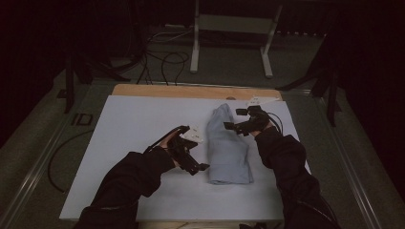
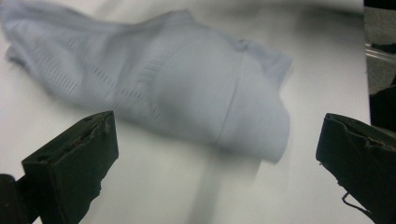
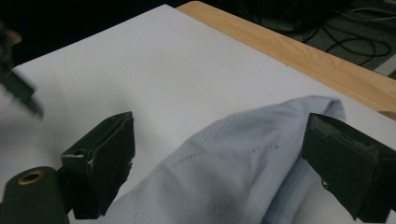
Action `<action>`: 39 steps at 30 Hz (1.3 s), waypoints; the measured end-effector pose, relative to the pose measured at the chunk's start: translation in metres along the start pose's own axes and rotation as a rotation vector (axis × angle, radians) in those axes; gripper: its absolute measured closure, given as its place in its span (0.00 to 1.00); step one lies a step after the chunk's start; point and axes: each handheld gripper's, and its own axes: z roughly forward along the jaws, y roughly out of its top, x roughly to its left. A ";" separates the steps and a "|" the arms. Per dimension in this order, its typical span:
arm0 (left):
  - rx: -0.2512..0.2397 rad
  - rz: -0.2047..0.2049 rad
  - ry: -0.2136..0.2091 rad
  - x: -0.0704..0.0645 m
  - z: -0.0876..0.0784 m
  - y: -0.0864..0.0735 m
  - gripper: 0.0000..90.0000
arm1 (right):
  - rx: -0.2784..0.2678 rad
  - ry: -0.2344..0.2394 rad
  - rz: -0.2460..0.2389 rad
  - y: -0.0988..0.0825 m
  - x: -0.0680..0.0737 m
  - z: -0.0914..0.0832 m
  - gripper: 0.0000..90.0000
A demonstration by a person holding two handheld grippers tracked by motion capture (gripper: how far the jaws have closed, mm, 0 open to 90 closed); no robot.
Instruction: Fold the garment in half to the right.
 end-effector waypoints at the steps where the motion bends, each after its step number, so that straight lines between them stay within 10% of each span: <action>1: 0.000 -0.005 0.008 0.002 -0.003 -0.004 0.00 | -0.001 -0.005 -0.005 -0.003 0.002 -0.003 0.11; 18: -0.052 -0.101 0.111 0.012 -0.055 -0.069 0.00 | -0.038 -0.005 -0.018 -0.054 0.039 -0.043 0.11; 39: -0.051 -0.190 0.175 0.000 -0.077 -0.150 0.00 | -0.032 -0.114 0.037 -0.125 0.058 -0.088 0.11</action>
